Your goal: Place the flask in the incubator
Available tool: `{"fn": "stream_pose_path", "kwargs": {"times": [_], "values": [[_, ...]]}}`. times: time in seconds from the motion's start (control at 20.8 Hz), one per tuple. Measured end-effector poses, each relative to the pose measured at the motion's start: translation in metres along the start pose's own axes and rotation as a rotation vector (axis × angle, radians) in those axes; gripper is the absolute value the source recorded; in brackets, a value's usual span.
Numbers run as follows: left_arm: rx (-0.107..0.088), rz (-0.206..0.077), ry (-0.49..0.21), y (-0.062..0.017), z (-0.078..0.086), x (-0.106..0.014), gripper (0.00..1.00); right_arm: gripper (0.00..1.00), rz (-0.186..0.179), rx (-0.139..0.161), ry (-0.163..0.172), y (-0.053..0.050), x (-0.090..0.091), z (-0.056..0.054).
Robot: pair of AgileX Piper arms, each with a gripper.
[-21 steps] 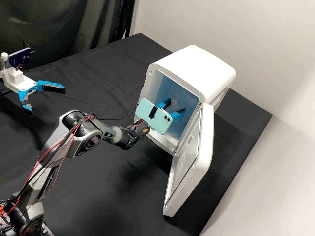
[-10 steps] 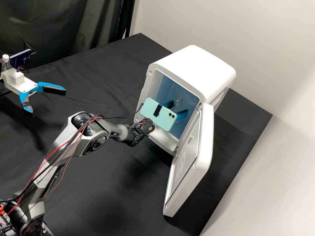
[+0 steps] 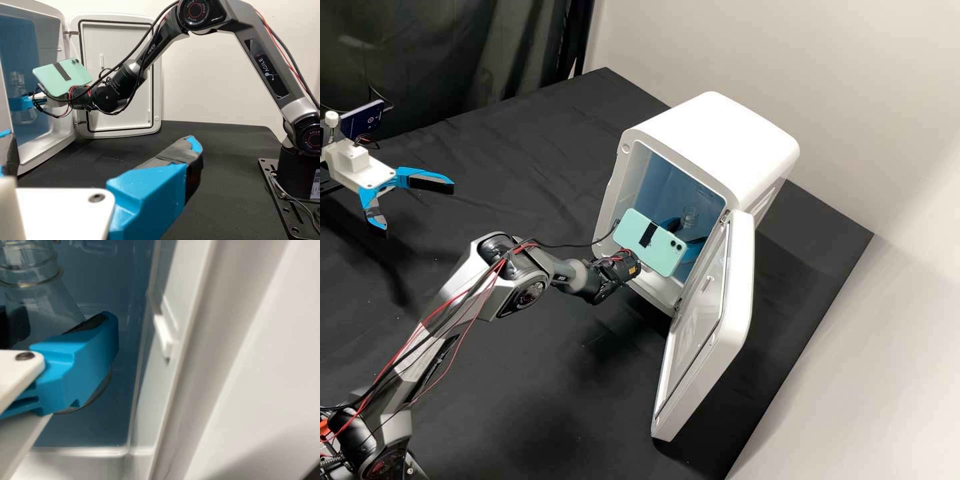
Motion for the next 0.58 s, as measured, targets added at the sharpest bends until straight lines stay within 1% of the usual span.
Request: {"fn": "stream_pose_path", "kwargs": {"times": [0.05, 0.1, 0.58], "values": [[0.000, 0.000, 0.000, 0.0000, 0.0000, 0.0000, 1.00, 0.00, -0.012, 0.000, -0.009, -0.0013, 0.0008, 0.0008], [0.000, 0.000, 0.000, 0.0000, 0.0000, 0.0000, 1.00, 0.00, -0.016, 0.000, -0.011, -0.0020, 0.0012, 0.0013], [0.000, 0.000, 0.000, 0.0000, 0.0000, 0.0000, 1.00, 0.00, -0.021, 0.000, -0.014, -0.0031, 0.0021, 0.0021]]}}
